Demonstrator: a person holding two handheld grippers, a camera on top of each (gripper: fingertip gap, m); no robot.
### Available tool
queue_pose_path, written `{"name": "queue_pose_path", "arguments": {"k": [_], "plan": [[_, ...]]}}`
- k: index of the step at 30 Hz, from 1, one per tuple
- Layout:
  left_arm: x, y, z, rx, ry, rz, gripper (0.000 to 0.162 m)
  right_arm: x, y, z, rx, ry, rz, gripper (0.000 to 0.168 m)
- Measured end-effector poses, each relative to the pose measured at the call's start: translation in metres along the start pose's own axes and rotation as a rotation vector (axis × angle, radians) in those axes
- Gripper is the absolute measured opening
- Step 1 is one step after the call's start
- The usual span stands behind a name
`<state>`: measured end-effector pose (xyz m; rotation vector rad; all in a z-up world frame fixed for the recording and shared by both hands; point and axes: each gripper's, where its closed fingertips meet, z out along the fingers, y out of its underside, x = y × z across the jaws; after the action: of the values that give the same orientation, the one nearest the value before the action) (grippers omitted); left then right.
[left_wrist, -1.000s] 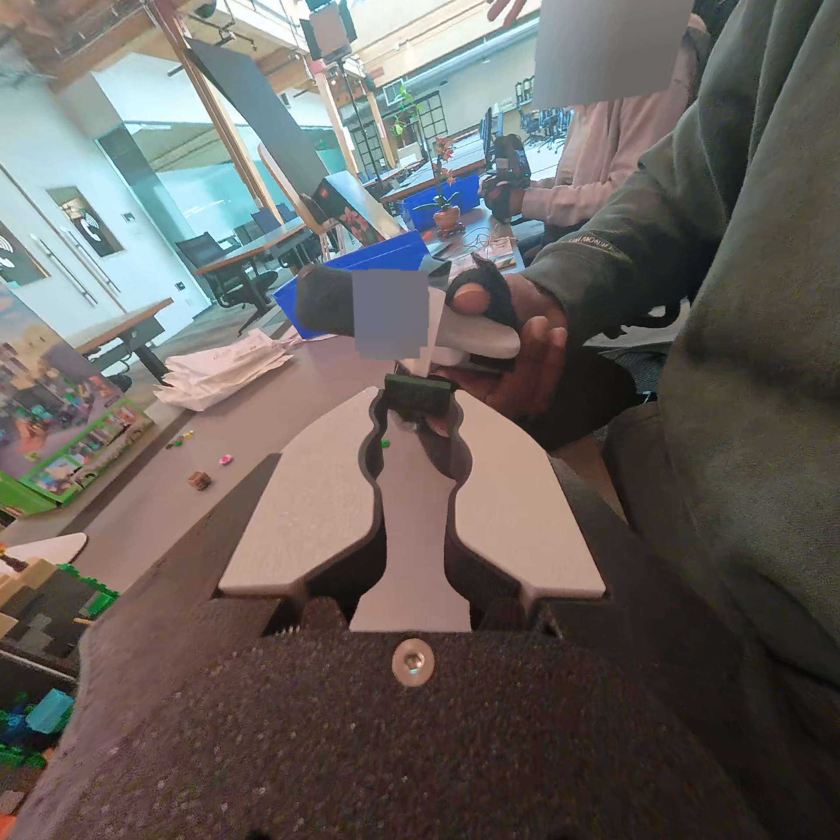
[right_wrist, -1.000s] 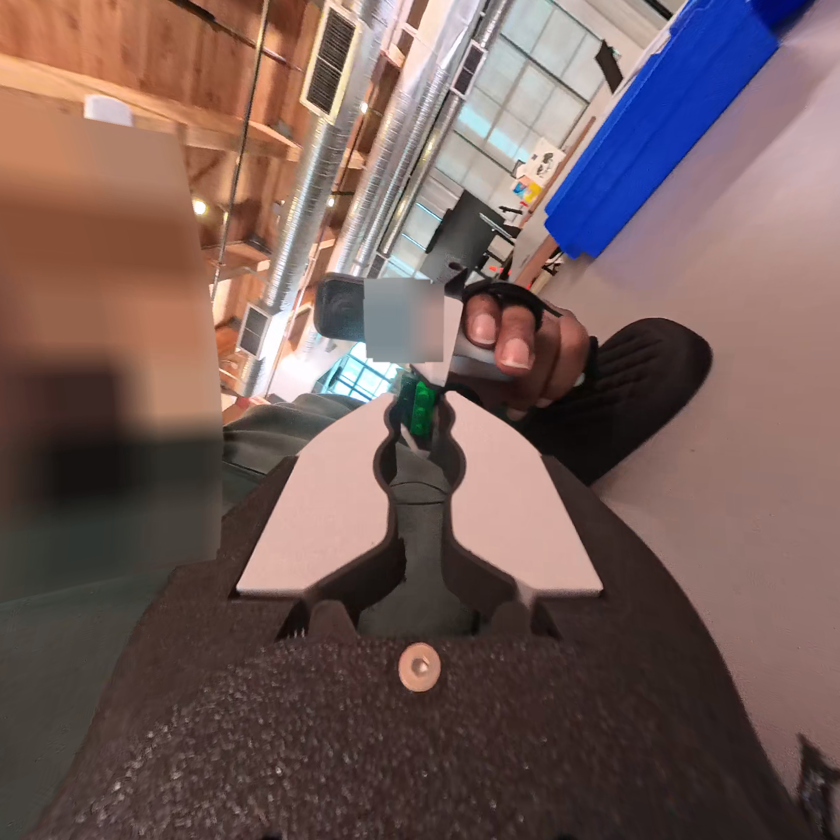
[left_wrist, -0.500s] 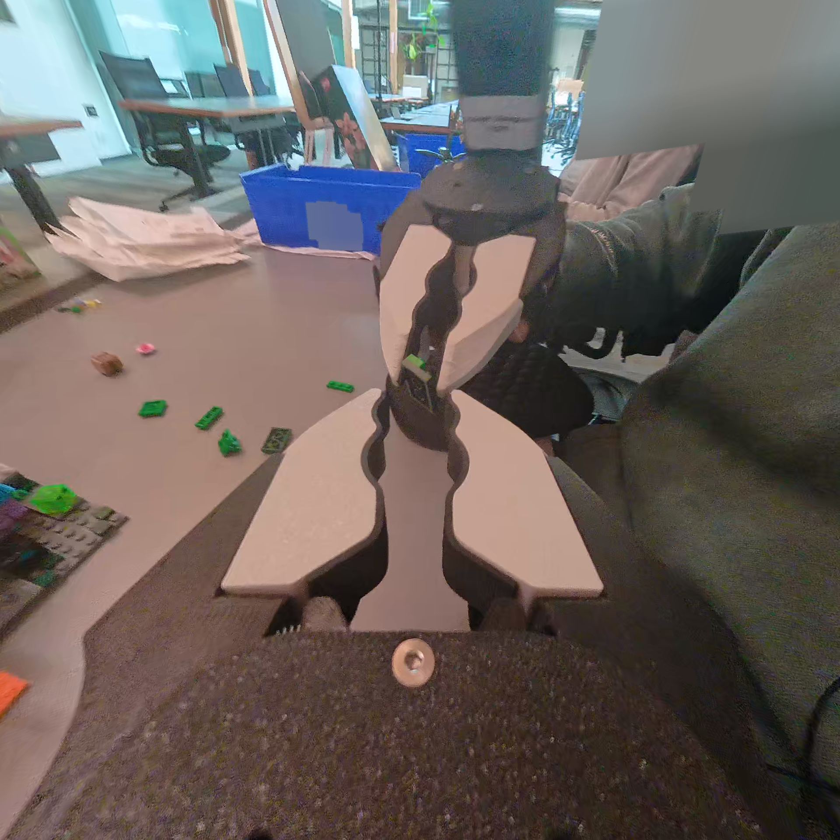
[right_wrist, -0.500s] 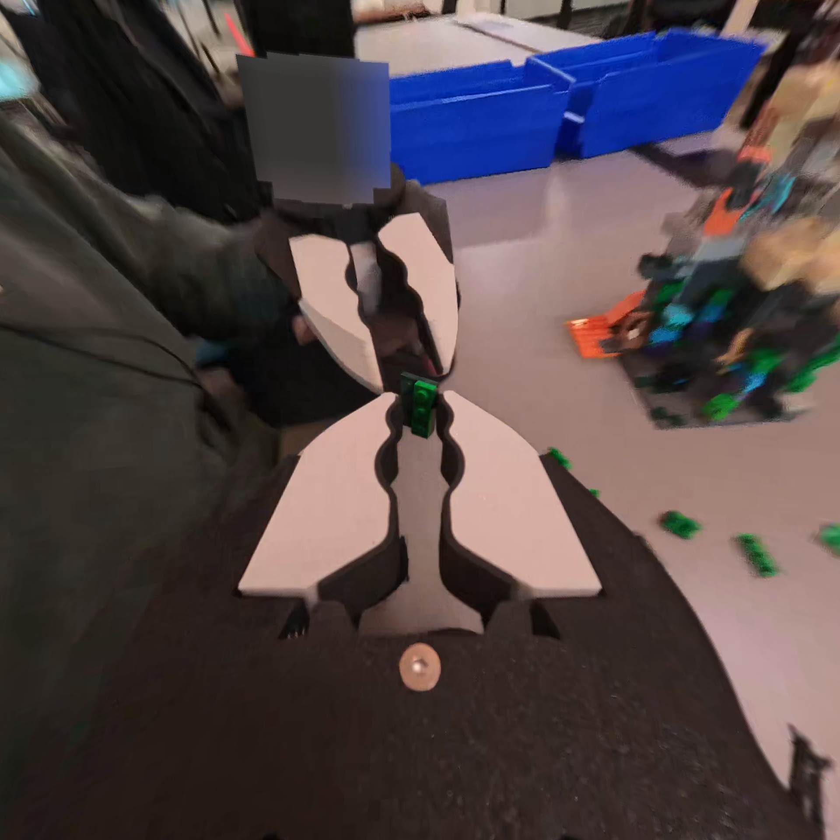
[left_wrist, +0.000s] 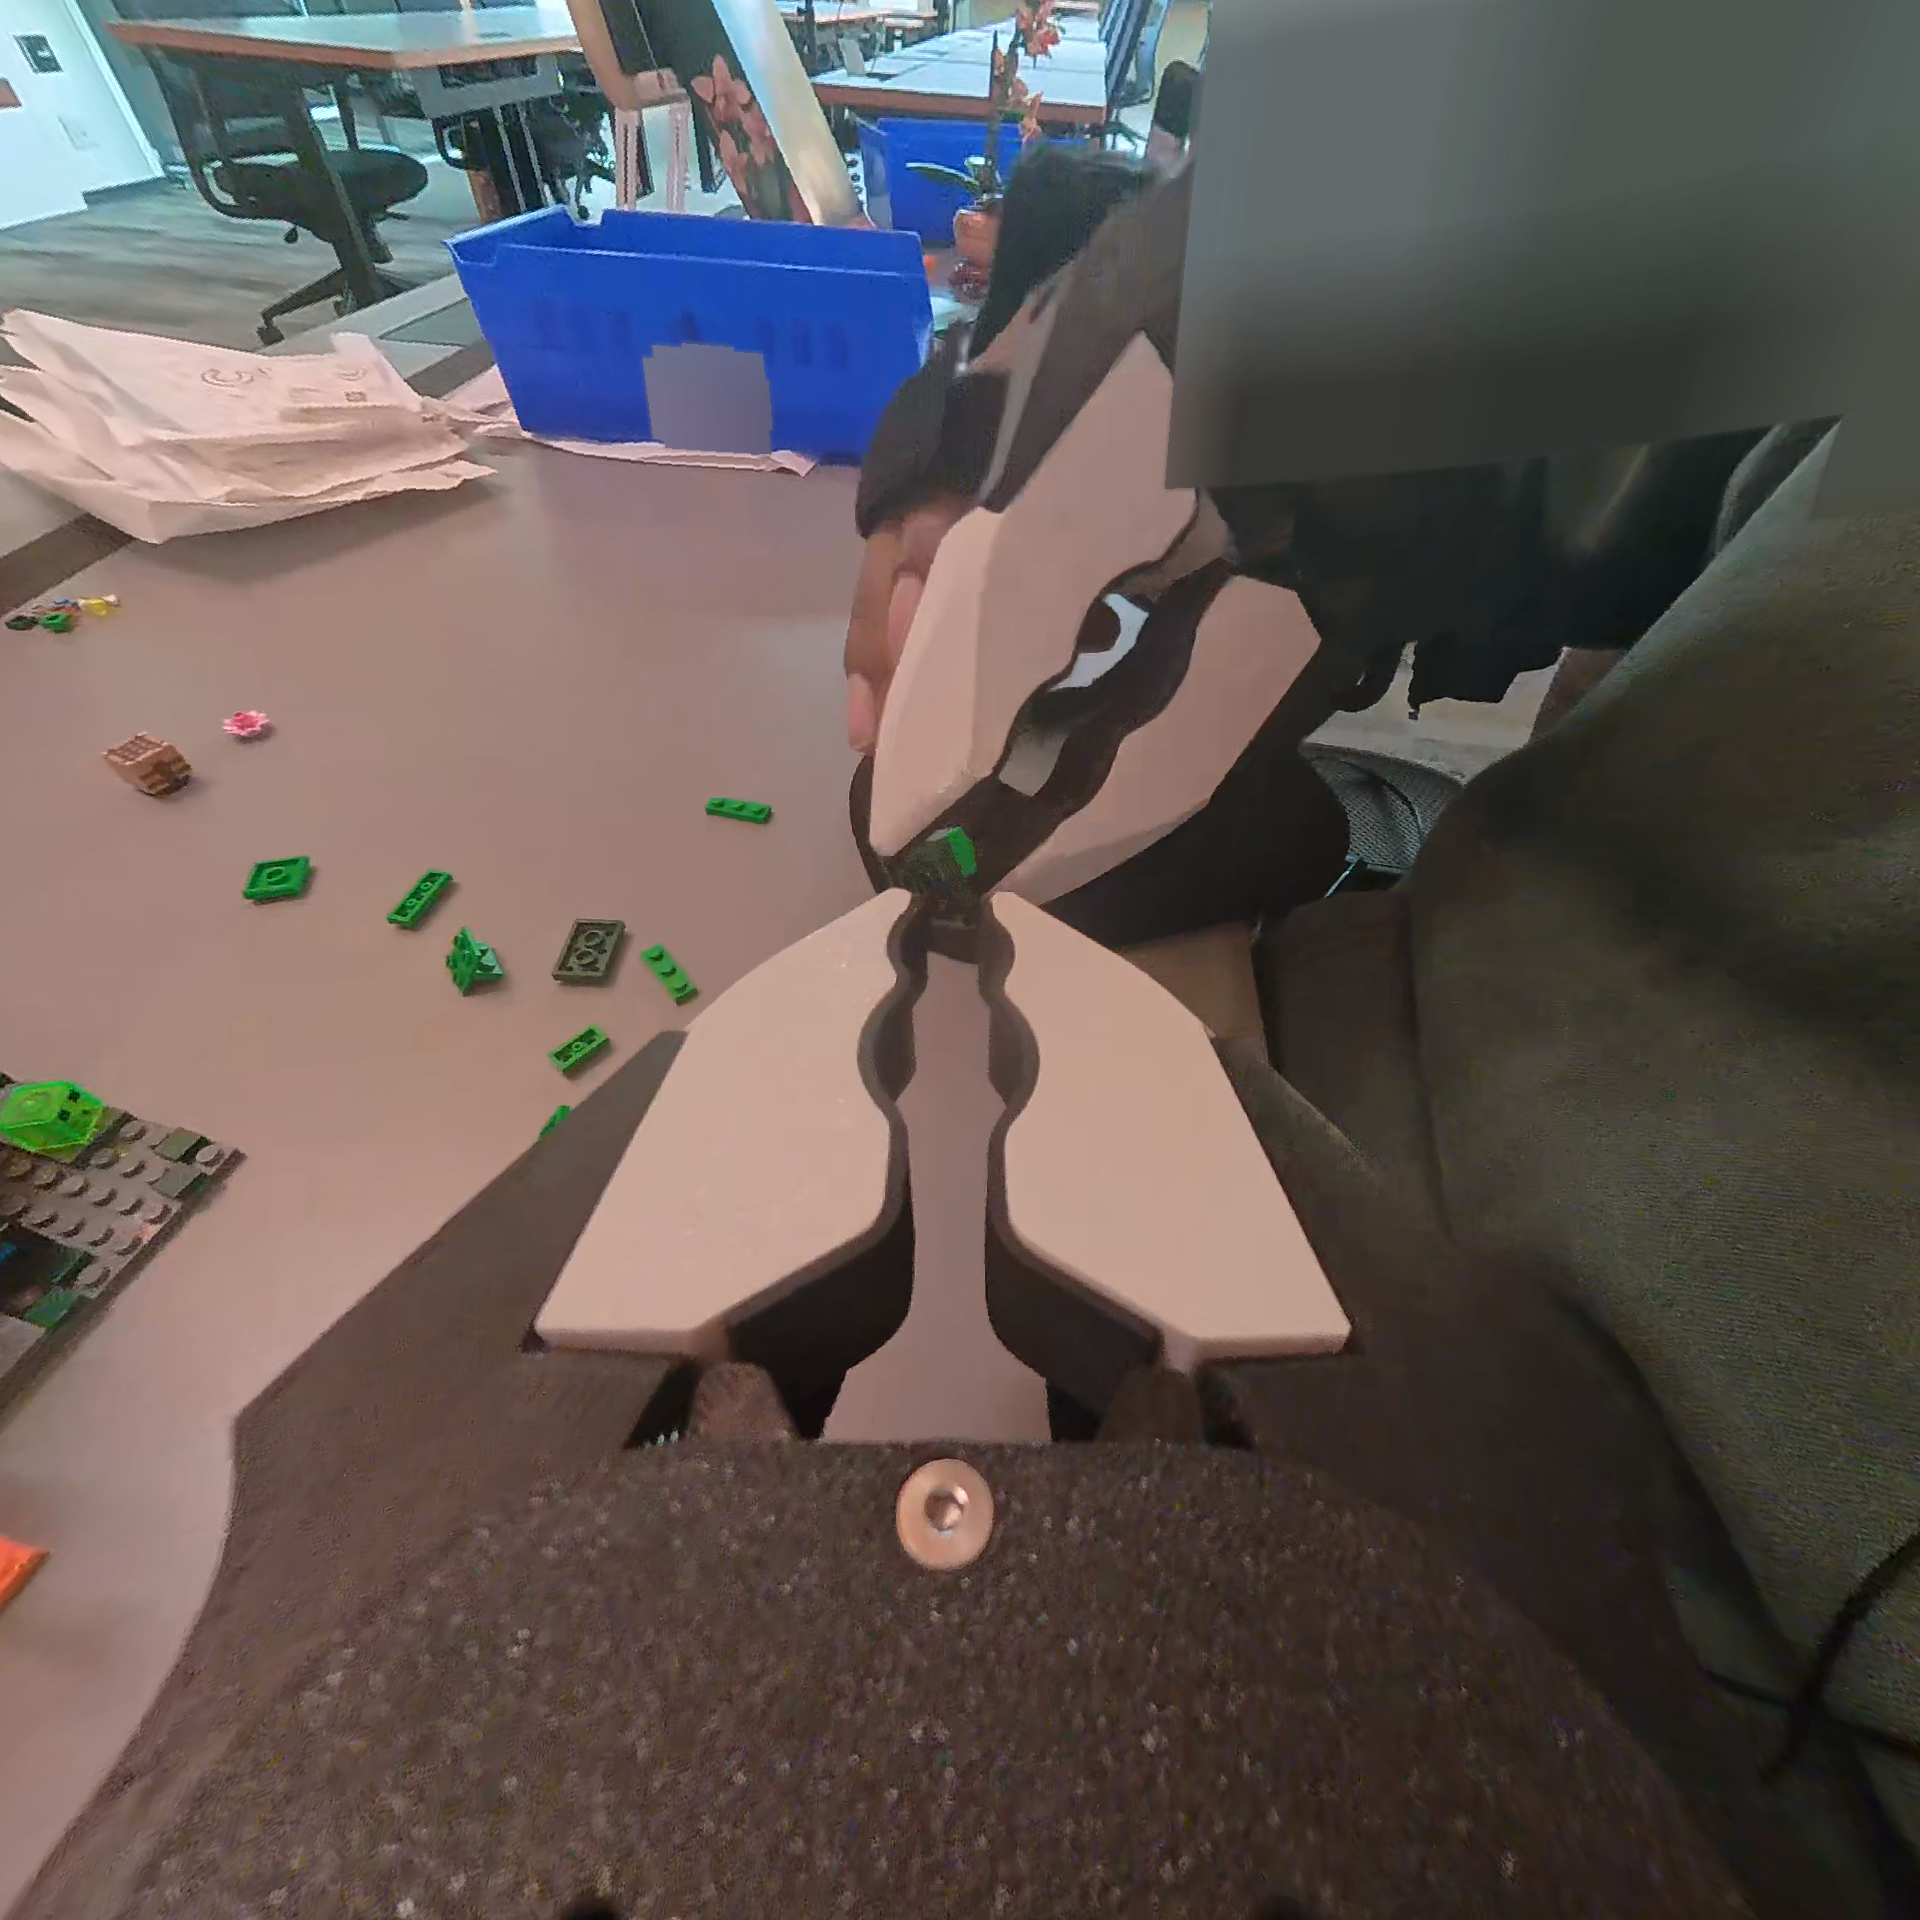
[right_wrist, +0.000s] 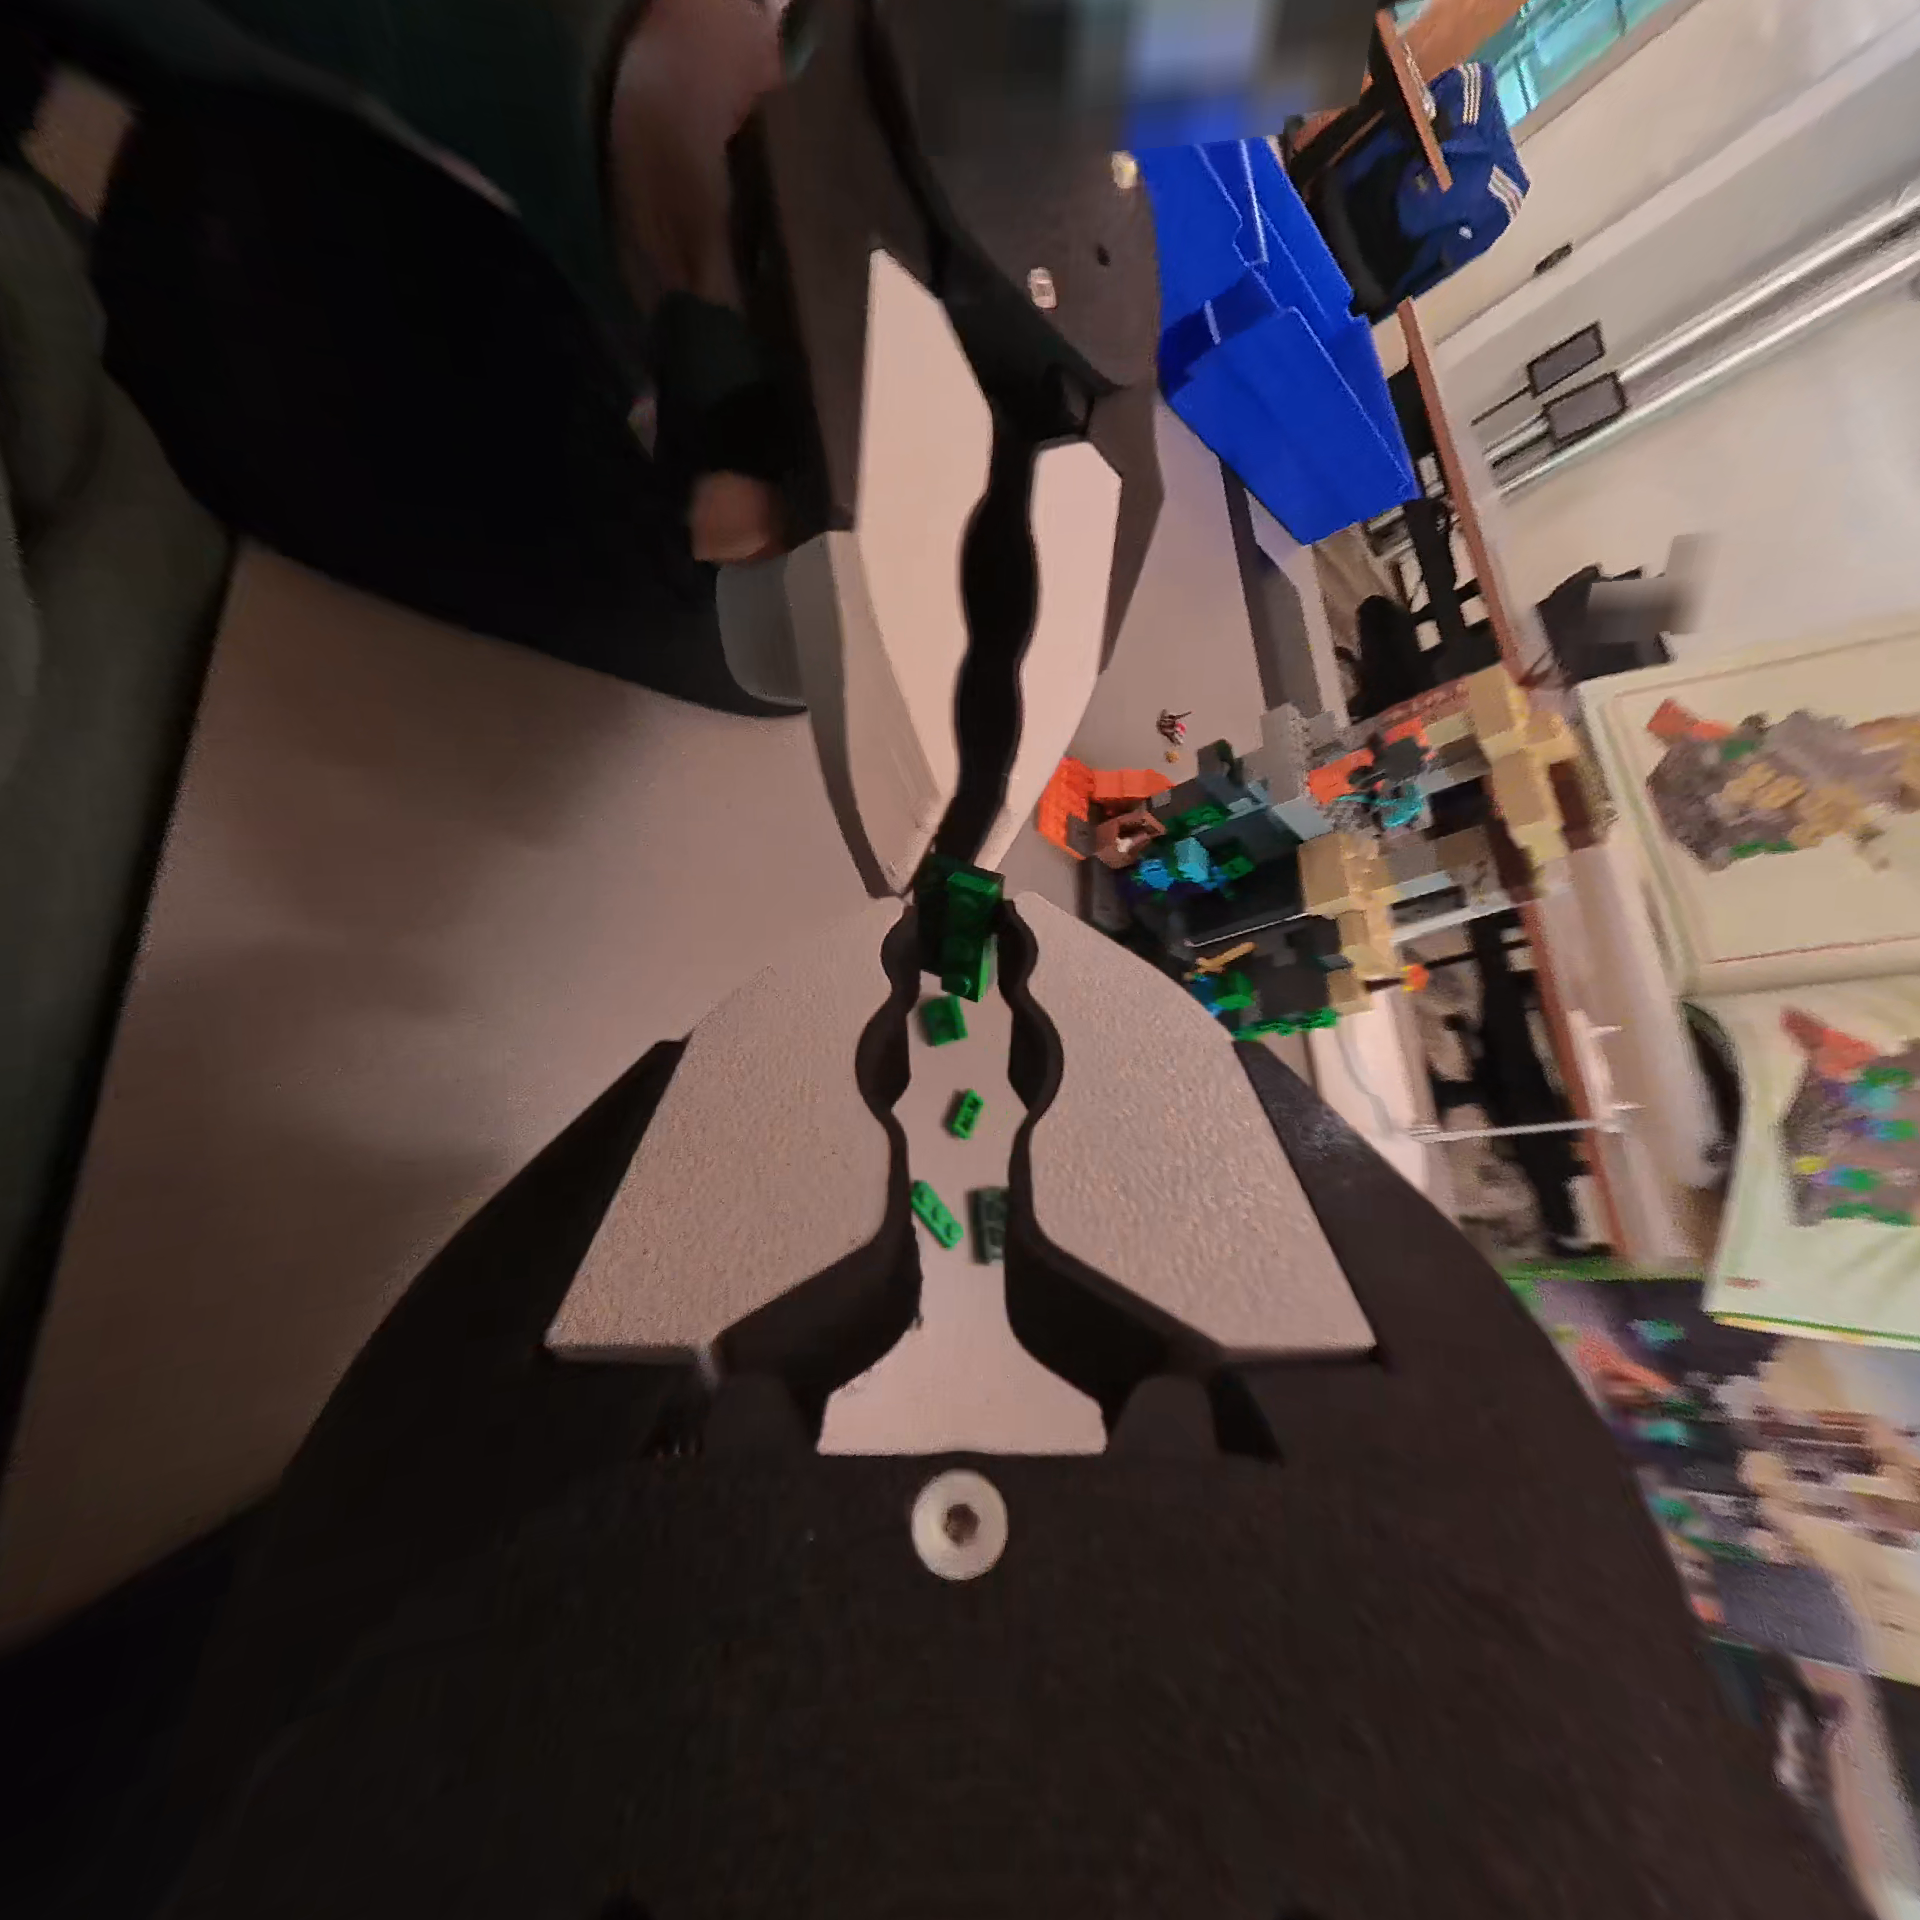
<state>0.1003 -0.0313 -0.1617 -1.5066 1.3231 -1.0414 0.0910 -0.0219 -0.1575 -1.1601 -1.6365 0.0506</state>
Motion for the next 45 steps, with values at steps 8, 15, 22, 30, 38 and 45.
{"name": "queue_pose_path", "arguments": {"k": [8, 15, 22, 30, 38, 45], "plan": [[-0.006, 0.004, 0.0, -0.048, -0.082, 0.062, 0.005, -0.001, 0.003, 0.004, -0.079, 0.043, -0.098, 0.014], [-0.01, 0.006, -0.001, -0.082, -0.079, -0.011, 0.005, 0.002, 0.004, 0.003, -0.034, 0.038, -0.006, 0.012], [-0.01, 0.008, -0.001, -0.072, 0.028, -0.28, 0.005, 0.0, 0.004, 0.005, -0.085, 0.156, -0.243, 0.009], [-0.002, 0.01, -0.004, -0.096, 0.098, -0.329, 0.005, -0.004, -0.001, 0.004, -0.075, 0.08, -0.149, 0.006], [-0.013, 0.014, 0.0, -0.115, 0.066, -0.326, 0.005, 0.001, 0.011, 0.009, -0.087, 0.072, -0.035, 0.006], [-0.015, 0.039, 0.003, -0.21, 0.029, -0.259, 0.004, -0.003, 0.026, 0.004, -0.089, -0.014, 0.062, 0.001]]}}
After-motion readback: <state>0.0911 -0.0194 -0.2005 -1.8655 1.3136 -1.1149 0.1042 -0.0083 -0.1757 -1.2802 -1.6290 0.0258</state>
